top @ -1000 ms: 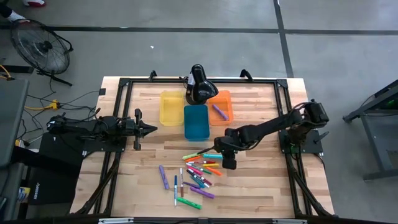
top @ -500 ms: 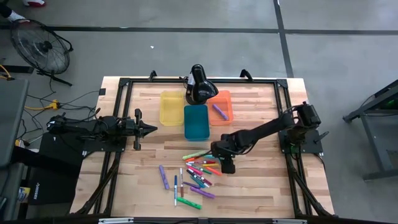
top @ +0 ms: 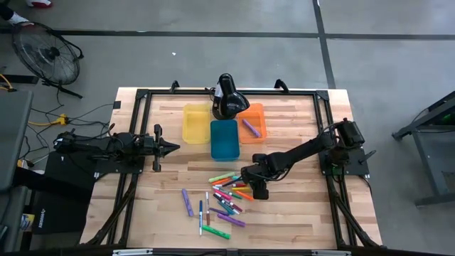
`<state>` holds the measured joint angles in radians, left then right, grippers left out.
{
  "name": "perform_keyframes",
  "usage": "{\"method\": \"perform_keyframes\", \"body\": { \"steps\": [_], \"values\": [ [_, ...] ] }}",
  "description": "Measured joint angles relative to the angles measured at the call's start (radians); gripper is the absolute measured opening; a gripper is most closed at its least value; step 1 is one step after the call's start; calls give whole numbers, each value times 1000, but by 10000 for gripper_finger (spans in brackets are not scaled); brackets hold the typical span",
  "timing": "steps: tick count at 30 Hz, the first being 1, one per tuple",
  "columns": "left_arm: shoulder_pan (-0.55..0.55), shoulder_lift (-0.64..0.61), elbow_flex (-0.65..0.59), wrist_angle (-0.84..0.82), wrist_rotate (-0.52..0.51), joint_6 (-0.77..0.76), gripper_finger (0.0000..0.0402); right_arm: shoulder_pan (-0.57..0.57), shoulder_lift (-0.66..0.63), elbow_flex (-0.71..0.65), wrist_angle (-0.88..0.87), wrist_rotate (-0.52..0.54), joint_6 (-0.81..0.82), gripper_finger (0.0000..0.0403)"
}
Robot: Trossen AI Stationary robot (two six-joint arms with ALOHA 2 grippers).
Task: Pick & Place Markers
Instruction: Put the light blue highlighter into the orange bin
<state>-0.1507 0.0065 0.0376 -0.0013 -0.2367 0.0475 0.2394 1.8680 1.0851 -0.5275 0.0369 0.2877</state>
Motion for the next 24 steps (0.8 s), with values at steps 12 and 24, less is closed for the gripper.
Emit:
{"method": "perform_keyframes", "body": {
  "steps": [12, 24],
  "values": [
    [0, 0, 0, 0, 0, 0, 1, -1, 0, -2, -24, 30, 47, 61],
    [0, 0, 0, 0, 0, 0, 1, 11, -58, -9, -62, 22, 75, 61]
  ]
}}
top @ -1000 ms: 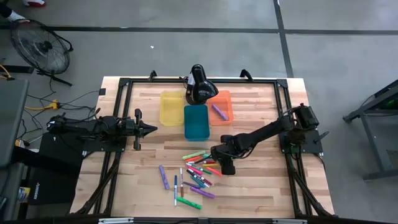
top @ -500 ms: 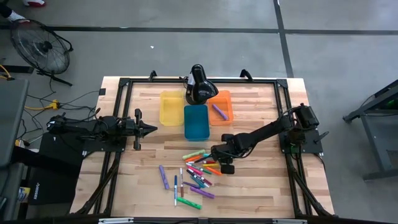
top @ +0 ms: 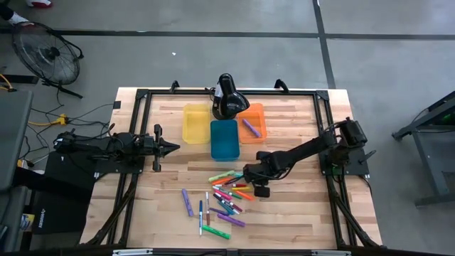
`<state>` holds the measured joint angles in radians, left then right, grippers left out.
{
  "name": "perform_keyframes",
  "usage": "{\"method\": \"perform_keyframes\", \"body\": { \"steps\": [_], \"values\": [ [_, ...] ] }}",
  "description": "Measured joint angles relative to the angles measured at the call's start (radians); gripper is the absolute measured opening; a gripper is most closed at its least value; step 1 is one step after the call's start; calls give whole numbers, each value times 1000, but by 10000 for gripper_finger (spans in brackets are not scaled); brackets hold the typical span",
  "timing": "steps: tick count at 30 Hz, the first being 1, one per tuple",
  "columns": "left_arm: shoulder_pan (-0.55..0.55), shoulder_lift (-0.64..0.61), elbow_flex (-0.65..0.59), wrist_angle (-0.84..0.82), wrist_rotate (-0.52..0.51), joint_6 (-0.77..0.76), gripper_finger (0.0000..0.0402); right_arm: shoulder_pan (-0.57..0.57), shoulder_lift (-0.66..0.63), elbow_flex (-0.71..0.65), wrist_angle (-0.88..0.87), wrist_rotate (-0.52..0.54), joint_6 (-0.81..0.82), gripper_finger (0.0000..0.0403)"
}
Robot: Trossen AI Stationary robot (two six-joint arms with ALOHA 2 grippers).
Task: Pick & Place Markers
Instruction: Put the light blue highlighter into the orange bin
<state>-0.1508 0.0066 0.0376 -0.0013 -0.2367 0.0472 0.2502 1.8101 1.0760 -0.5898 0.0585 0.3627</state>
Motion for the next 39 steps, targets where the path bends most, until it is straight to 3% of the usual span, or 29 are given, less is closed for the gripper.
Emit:
{"method": "perform_keyframes", "body": {
  "steps": [23, 31, 39],
  "values": [
    [0, 0, -1, 4, 0, 0, 1, 43, -181, 5, -351, 9, 172, 61],
    [0, 0, -1, 5, 0, 0, 1, 13, -294, 5, -423, 113, 341, 61],
    [0, 0, -1, 6, 0, 0, 1, -119, -361, 5, -424, 255, 483, 67]
  ]
}}
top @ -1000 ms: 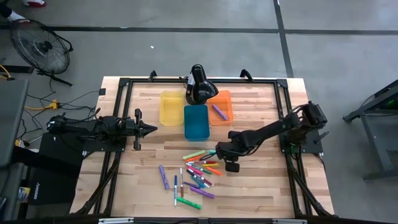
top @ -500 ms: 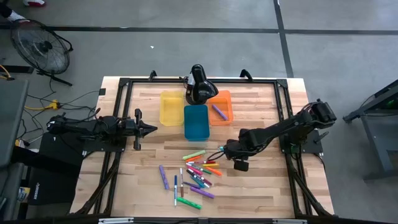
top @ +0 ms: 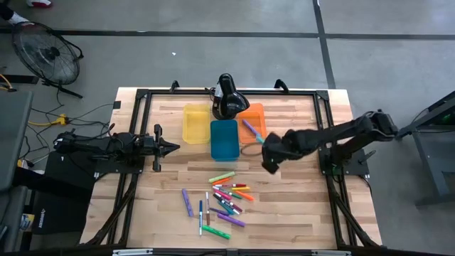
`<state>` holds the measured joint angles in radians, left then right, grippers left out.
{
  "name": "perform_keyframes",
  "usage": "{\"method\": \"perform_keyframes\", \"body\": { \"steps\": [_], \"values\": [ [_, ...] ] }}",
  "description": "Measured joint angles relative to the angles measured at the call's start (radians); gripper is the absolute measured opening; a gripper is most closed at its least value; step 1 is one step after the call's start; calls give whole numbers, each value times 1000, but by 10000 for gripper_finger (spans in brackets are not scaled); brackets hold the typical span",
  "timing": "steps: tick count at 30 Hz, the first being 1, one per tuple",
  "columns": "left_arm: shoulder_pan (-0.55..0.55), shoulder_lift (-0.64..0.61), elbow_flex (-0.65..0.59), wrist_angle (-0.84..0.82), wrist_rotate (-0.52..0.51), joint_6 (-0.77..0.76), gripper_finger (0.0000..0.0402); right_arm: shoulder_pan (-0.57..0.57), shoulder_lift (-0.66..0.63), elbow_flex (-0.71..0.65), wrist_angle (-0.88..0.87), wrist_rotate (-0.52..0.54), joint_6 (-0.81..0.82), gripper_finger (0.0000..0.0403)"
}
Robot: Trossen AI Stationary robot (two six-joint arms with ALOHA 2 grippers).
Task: Pick & Place Markers
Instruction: Put the light blue highlighter into the orange bin
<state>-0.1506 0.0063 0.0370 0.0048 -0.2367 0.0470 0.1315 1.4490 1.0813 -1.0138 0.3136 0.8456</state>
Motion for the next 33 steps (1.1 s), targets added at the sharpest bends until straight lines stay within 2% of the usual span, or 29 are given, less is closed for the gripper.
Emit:
{"method": "perform_keyframes", "body": {
  "steps": [6, 12, 16, 21, 33],
  "values": [
    [0, 0, 0, 0, 0, -1, 1, -157, -48, 0, 9, -15, -92, 60],
    [0, 0, 0, 0, 0, -5, 1, -322, -112, 0, 68, -127, -235, 63],
    [0, 0, 0, 0, 0, -30, 1, -405, -141, 0, 146, -252, -296, 60],
    [0, 0, 1, -4, 3, -44, 1, -469, -146, 0, 201, -357, -308, 64],
    [0, 0, 1, -5, 2, -107, 1, -574, -92, 0, 255, -459, -276, 68]
  ]
}}
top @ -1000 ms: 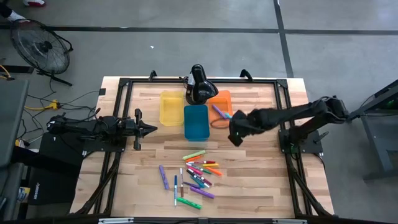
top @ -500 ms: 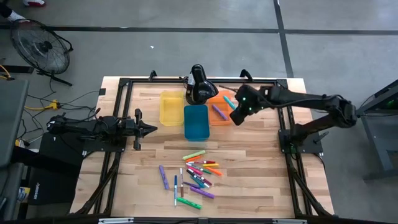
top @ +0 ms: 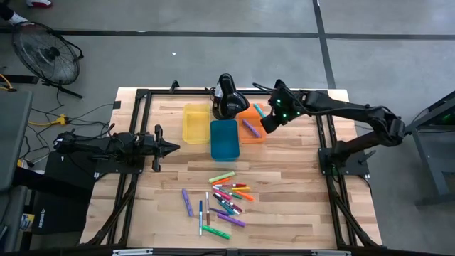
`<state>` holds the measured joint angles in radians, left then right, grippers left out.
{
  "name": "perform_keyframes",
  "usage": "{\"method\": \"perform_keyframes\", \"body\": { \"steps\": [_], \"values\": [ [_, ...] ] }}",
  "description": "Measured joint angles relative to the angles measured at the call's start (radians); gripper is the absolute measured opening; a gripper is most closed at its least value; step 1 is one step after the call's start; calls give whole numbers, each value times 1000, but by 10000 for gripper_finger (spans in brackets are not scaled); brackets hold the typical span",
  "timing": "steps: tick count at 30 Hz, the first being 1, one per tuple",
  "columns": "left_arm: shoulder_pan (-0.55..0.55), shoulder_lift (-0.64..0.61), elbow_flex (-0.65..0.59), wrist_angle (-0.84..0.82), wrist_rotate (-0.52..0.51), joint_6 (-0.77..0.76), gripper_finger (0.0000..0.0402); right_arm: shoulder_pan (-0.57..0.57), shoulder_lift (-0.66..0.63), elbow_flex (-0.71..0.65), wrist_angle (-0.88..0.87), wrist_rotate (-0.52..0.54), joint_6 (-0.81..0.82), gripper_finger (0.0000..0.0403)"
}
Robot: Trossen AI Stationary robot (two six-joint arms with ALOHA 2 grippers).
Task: Pick & Place Markers
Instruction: Put the light blue highlighter into the orange bin
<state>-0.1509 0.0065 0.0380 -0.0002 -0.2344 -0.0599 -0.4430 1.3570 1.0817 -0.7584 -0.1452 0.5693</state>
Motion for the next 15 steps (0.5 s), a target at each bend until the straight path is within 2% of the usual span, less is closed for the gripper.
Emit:
{"method": "perform_keyframes", "body": {
  "steps": [7, 15],
  "values": [
    [0, 0, 0, -1, 0, -11, 1, -14, 128, 0, 122, -49, 3, 66],
    [0, 0, 0, -1, -1, -24, 1, -43, 247, 0, 153, -71, 6, 77]
  ]
}}
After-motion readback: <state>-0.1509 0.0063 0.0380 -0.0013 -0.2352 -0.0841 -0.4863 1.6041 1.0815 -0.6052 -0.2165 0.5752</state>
